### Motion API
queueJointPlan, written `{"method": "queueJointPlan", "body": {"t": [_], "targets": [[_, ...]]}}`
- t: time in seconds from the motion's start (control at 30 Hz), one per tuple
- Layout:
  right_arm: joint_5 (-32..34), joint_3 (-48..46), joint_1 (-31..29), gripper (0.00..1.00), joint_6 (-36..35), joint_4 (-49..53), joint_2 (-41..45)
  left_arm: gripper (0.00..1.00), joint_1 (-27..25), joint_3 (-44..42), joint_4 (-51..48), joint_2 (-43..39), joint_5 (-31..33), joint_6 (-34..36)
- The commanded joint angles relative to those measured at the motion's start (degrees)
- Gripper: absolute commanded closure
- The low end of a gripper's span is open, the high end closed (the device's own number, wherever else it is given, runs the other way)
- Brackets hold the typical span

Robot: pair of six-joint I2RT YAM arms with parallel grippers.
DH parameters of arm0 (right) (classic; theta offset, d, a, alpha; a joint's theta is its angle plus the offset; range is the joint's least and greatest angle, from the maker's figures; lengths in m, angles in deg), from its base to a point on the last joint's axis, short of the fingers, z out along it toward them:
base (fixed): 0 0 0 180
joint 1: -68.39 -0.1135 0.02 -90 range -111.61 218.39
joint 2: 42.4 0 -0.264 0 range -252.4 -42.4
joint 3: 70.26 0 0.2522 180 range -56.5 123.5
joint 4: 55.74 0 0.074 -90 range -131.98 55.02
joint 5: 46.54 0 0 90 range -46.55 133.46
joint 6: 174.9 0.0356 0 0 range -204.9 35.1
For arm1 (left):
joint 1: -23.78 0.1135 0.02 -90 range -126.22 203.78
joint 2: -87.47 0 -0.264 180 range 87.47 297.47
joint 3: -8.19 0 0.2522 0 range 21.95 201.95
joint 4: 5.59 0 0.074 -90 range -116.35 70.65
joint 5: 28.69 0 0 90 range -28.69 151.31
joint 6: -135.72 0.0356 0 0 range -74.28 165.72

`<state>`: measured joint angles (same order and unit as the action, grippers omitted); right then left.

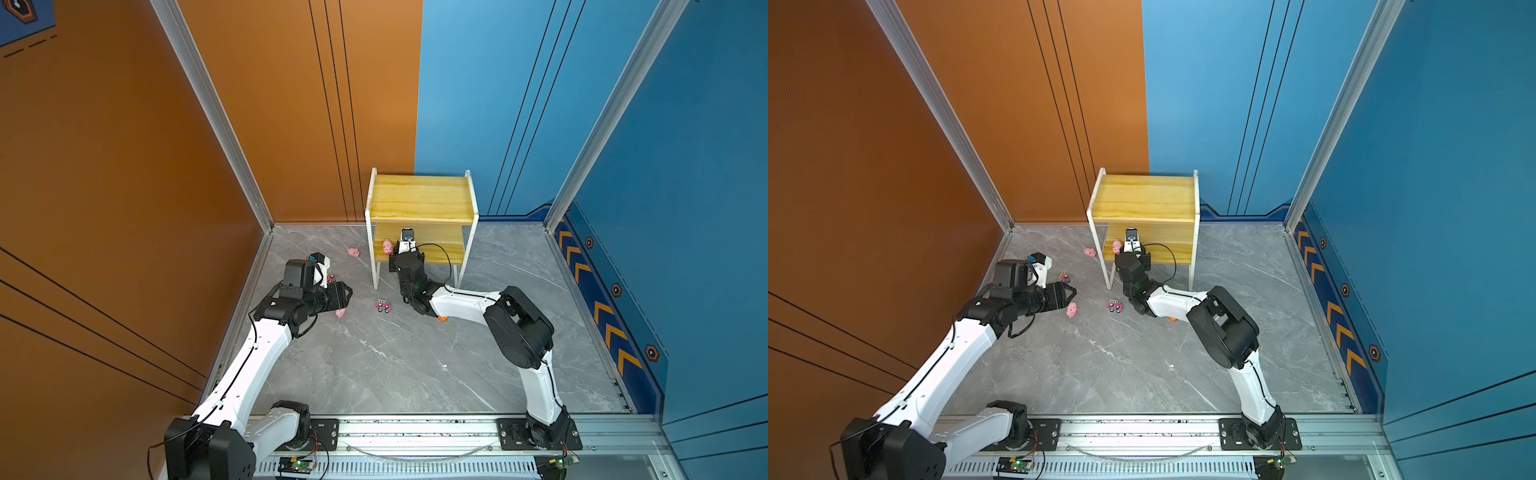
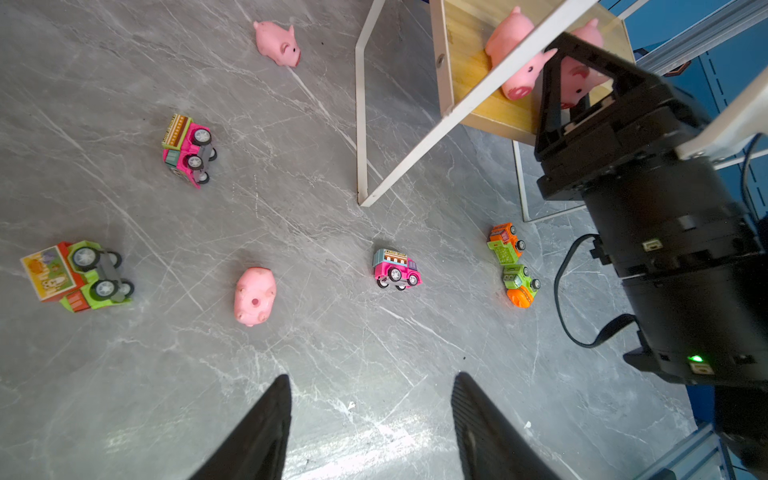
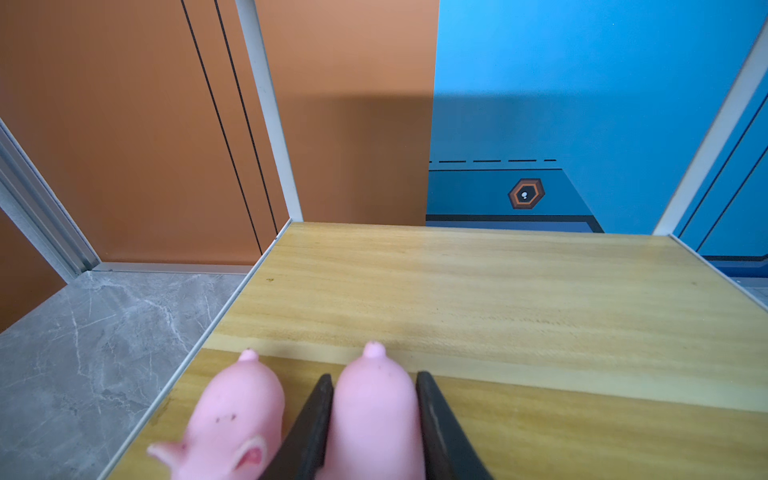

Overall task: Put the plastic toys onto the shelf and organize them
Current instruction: 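Open the right gripper to set the pig beside the other pig, then withdraw the right gripper from the shelf while the left gripper lowers over a pig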

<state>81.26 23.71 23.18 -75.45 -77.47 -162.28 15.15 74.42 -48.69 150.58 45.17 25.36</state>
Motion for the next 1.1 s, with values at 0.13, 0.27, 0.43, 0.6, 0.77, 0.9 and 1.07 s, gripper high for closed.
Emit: {"method": "queueJointPlan", "body": {"t": [0.13,0.27,0.43,0.6,0.77,0.9,1.07], "targets": [[1.0,0.0,0.1,0.49,1.2,1.7,0.1,0.37,0.2,-0.7,0.4,-0.5,-1.2,0.8],[1.1,-1.1,0.0,0.45,0.8,0.6,0.6,0.37,0.2,-0.7,0.4,-0.5,-1.3,0.8],[1.1,-3.1,-0.3,0.40,0.6,-0.4,4.1,0.37,0.2,-0.7,0.4,-0.5,-1.3,0.8],[1.3,-6.2,-0.7,0.36,0.2,-1.5,6.9,0.37,0.2,-0.7,0.4,-0.6,-1.3,0.8],[0.3,-12.4,-2.0,0.32,0.0,-3.2,11.8,0.37,0.2,-0.8,0.5,-0.6,-1.2,0.8],[-1.9,-19.7,-3.8,0.28,0.1,-2.4,18.4,0.37,0.3,-0.8,0.4,-0.6,-1.0,0.8],[-4.2,-29.1,-5.3,0.28,1.9,-0.4,26.7,0.37,0.4,-0.7,0.5,-0.3,-0.6,0.7]]}}
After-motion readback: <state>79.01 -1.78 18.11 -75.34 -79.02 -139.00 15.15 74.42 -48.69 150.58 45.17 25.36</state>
